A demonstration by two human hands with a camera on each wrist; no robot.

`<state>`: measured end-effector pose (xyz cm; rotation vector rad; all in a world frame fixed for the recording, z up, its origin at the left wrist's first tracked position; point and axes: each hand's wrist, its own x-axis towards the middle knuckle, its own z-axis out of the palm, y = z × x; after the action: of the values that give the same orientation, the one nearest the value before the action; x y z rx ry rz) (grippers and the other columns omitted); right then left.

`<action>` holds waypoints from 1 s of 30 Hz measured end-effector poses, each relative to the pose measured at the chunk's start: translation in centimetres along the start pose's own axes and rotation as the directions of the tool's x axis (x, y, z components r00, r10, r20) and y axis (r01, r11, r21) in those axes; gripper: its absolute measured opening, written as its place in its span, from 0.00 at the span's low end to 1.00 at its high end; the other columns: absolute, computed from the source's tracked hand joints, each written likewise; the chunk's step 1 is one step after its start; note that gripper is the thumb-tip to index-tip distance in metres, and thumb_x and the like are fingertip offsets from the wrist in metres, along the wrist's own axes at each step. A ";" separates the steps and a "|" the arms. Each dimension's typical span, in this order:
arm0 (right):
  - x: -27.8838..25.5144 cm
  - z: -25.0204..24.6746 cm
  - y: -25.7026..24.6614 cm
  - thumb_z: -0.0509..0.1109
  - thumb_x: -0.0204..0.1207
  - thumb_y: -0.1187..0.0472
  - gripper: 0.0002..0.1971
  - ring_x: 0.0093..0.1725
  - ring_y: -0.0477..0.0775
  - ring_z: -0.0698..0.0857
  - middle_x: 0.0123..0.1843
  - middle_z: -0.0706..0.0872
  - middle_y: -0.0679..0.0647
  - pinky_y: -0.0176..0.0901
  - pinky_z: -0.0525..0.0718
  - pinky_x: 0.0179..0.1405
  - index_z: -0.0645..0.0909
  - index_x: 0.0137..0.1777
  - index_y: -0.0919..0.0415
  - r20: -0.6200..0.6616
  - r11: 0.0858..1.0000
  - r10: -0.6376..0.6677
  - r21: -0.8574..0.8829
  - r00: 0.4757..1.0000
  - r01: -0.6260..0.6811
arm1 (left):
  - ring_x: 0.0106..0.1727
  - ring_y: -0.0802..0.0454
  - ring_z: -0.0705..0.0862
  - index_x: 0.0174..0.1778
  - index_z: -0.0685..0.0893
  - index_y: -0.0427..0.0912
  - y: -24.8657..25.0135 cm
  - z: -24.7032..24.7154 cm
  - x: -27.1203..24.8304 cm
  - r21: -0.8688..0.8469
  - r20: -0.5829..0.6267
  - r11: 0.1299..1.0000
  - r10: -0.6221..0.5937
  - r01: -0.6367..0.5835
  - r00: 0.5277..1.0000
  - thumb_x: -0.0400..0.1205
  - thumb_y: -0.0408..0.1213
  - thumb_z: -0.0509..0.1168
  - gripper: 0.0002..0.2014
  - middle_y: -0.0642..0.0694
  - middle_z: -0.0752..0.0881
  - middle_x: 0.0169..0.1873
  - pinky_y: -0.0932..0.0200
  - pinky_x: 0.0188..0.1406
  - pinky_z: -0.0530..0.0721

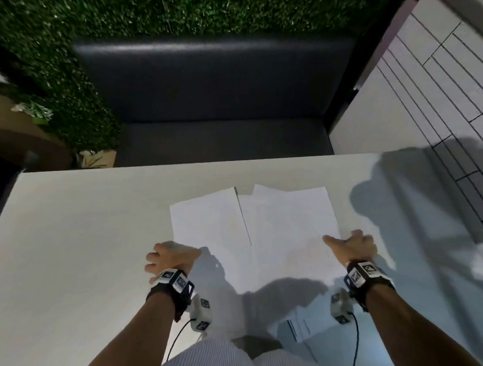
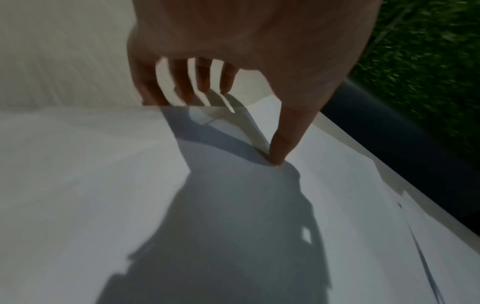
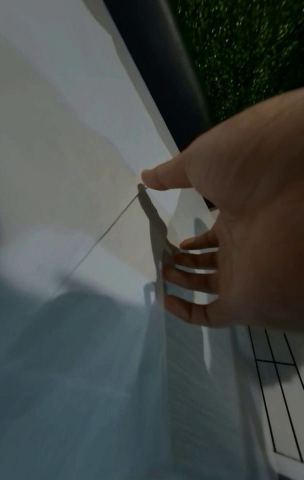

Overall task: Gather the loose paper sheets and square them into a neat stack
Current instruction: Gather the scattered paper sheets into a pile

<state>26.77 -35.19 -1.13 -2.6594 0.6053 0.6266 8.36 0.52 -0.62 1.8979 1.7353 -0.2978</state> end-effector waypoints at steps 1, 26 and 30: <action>0.2 0.0 0.1 0.77 0.57 0.35 0.53 0.75 0.71 0.73 0.78 0.69 0.64 0.64 0.76 0.69 0.64 0.79 0.62 0.037 0.998 -0.007 0.058 0.999 0.004 | 0.59 0.32 0.75 0.65 0.65 0.40 -0.4 0.1 0.2 -0.032 0.031 1.000 0.003 -0.002 1.000 0.57 0.51 0.77 0.44 0.41 0.66 0.55 0.39 0.56 0.81; -1.9 0.9 -0.2 0.85 0.60 0.55 0.45 0.69 0.66 0.82 0.73 0.82 0.63 0.56 0.78 0.71 0.72 0.76 0.70 0.382 0.982 -0.034 0.183 0.924 -0.040 | 0.51 0.42 0.85 0.58 0.81 0.41 -1.4 -0.4 0.5 -0.161 0.344 0.945 0.323 -0.284 0.882 0.71 0.27 0.74 0.19 0.43 0.87 0.50 0.56 0.48 0.81; -1.4 -0.1 0.1 0.81 0.68 0.61 0.38 0.71 0.66 0.80 0.74 0.80 0.65 0.54 0.77 0.72 0.71 0.76 0.74 0.302 0.982 -0.070 0.189 0.951 0.012 | 0.47 0.39 0.85 0.54 0.78 0.45 -1.4 -0.4 0.2 -0.170 0.282 0.931 0.360 -0.322 0.889 0.75 0.24 0.66 0.15 0.41 0.86 0.46 0.54 0.45 0.82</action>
<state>25.59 -34.84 -0.38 -2.3309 0.4902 0.9036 6.92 0.90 -0.72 1.9090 1.1631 -0.3280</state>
